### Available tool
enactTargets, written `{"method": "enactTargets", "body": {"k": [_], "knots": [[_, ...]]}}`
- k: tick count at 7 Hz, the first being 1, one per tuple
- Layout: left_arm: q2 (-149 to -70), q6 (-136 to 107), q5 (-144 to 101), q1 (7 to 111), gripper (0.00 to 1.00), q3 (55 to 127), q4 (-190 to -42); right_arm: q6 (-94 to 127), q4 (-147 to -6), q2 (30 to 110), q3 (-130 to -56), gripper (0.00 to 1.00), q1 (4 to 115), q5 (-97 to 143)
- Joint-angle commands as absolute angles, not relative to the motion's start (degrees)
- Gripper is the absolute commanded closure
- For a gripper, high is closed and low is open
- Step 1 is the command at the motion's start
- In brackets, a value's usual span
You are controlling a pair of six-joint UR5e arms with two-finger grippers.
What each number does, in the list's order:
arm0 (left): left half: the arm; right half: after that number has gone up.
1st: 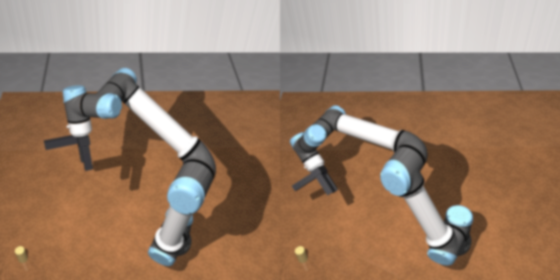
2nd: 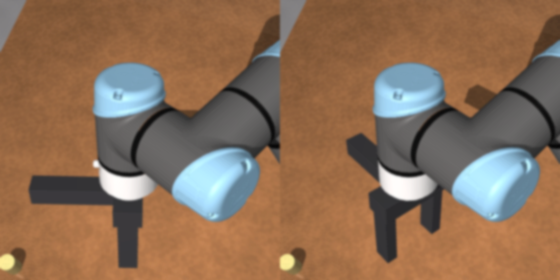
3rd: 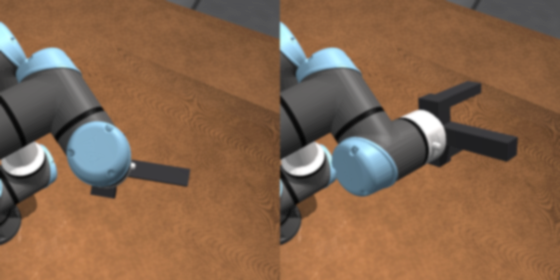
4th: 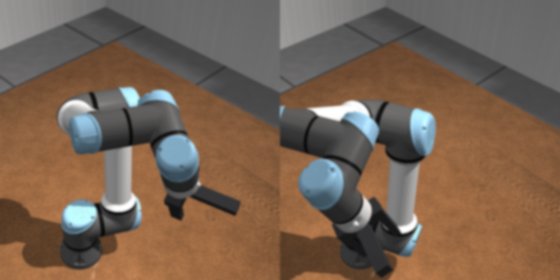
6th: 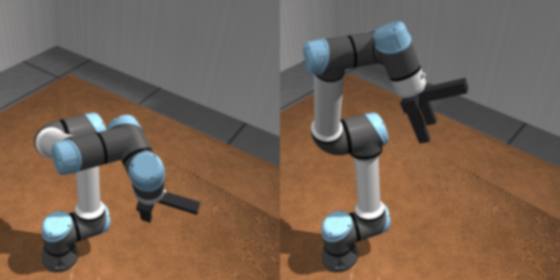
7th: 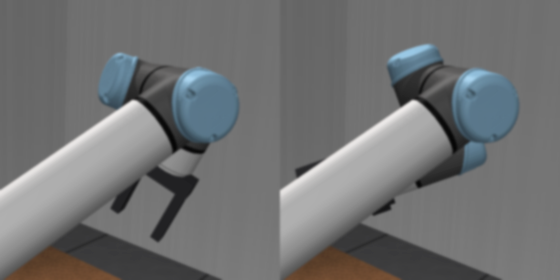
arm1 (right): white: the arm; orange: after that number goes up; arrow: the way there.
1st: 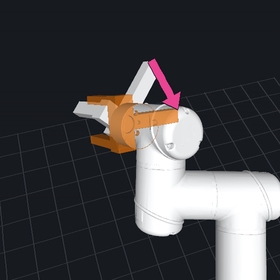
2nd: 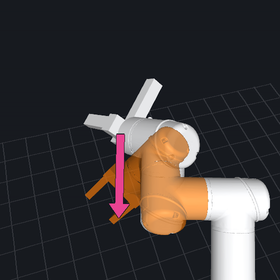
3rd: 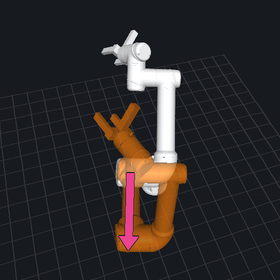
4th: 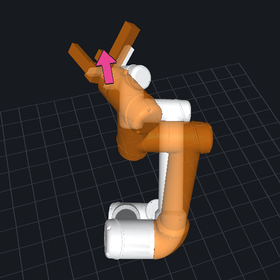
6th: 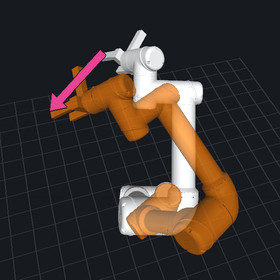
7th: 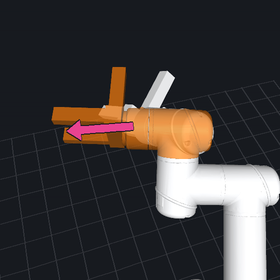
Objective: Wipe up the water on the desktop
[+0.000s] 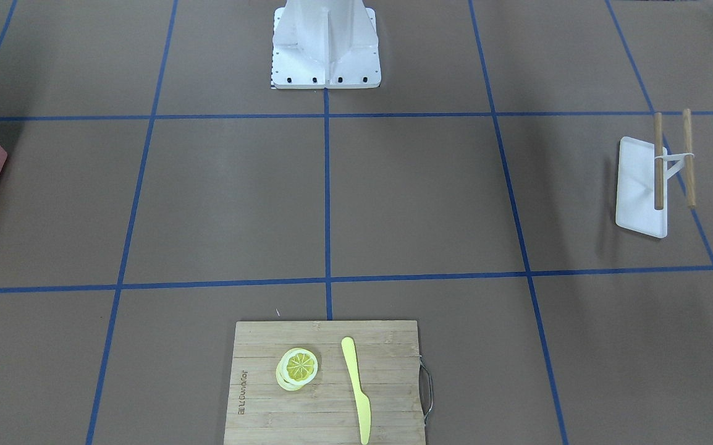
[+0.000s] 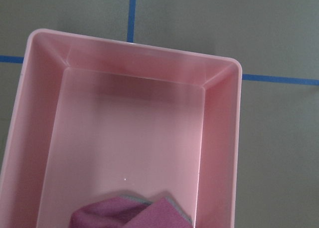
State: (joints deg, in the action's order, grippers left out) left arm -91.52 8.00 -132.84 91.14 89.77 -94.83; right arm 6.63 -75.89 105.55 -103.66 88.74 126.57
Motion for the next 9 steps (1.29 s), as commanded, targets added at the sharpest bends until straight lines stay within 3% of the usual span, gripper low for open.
{"method": "enactTargets", "body": {"k": [1, 9], "knots": [[-91.58, 8.0, -132.8, 91.14, 0.01, 89.65, -94.83, 6.33, -75.5, 105.73, -103.8, 0.0, 88.77, 128.32], [-91.58, 8.0, -132.8, 91.14, 0.01, 89.56, -94.75, 6.33, -75.59, 105.91, -104.94, 0.0, 88.77, 129.73]]}}
